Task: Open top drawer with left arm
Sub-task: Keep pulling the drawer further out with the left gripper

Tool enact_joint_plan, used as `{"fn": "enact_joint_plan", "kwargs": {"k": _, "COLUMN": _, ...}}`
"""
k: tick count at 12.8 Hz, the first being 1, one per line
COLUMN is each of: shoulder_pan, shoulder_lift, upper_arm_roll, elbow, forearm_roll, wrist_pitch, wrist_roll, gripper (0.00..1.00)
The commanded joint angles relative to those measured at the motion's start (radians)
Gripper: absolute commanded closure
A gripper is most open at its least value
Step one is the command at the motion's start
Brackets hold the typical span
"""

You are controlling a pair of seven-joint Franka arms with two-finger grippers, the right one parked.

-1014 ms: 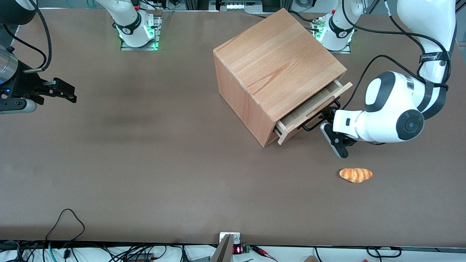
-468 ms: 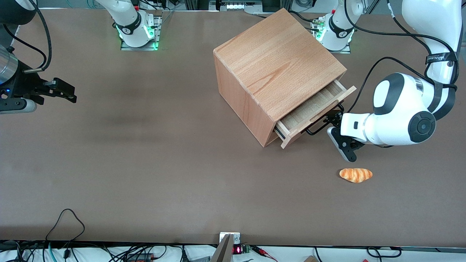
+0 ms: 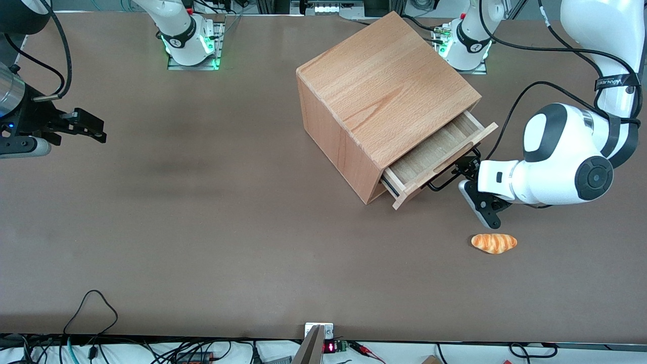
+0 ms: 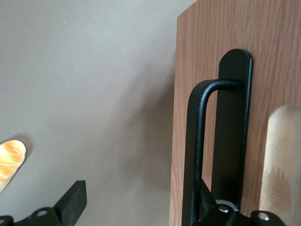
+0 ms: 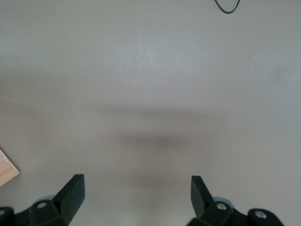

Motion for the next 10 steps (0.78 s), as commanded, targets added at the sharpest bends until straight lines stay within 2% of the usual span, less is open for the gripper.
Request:
{"fn": "enact_joint_plan", "kwargs": {"k": 1, "shoulder_pan": -0.002, "shoulder_lift": 0.025, "upper_arm_roll": 0.007, "elbow": 0.033, "forearm_roll": 0.007, "wrist_pitch": 0.019, "wrist_roll": 0.007, "gripper": 0.00}}
{"fn": "enact_joint_plan", "kwargs": {"k": 4, "shoulder_pan": -0.002, "shoulder_lift": 0.028, "upper_arm_roll": 0.007, "elbow": 0.035, "forearm_roll": 0.041, "wrist_pitch": 0.022, "wrist_roll": 0.007, "gripper": 0.00}}
{"fn": "enact_joint_plan", "kwargs": {"k": 10, "shoulder_pan": -0.002, "shoulder_lift": 0.028, "upper_arm_roll": 0.021, "elbow": 0.035, "forearm_roll": 0.042, "wrist_pitch": 0.065, "wrist_roll": 0.008, "gripper": 0.00}}
